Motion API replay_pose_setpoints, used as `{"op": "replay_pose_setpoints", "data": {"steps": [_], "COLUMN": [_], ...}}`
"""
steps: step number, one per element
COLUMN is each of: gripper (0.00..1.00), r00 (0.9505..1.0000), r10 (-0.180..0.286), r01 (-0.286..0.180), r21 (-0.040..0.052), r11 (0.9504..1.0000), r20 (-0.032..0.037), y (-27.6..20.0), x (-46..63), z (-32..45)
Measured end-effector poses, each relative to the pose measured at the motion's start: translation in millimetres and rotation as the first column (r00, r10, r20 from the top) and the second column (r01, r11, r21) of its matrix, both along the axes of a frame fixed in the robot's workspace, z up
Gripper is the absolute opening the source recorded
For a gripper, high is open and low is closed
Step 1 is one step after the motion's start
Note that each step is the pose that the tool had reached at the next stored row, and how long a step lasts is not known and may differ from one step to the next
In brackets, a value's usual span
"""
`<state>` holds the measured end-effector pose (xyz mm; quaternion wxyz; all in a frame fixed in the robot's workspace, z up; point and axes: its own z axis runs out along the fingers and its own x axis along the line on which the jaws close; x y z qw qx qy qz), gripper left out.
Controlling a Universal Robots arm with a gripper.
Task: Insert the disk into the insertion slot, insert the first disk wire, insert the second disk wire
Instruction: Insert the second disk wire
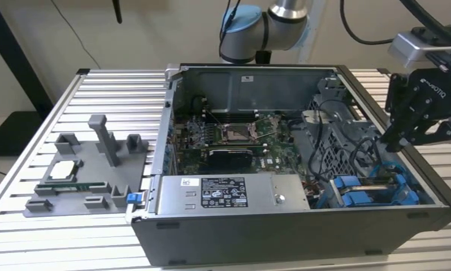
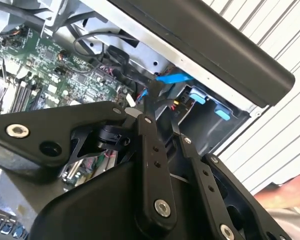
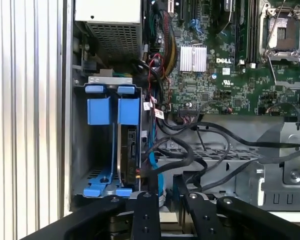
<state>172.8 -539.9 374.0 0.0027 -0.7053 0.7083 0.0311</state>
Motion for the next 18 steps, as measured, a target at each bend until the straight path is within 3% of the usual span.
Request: {"op": "replay_pose_setpoints", "data": {"steps": [6, 11, 18], "gripper": [1.00, 1.00, 1.00], "r00": [1.0000, 1.0000, 1.0000], "r10": [0.003, 0.005, 0.006], "r01": [-0.003, -0.005, -0.006], "r21": [0.0001, 0.0002, 0.0000], "r11": [1.0000, 1.0000, 1.0000], "r20": [-0.0021, -0.0052, -0.0052], "y": [5.8, 6.6, 6.5], "x": [5.9, 14.9, 15.9], "z": [-0.1, -0.9, -3.4]}}
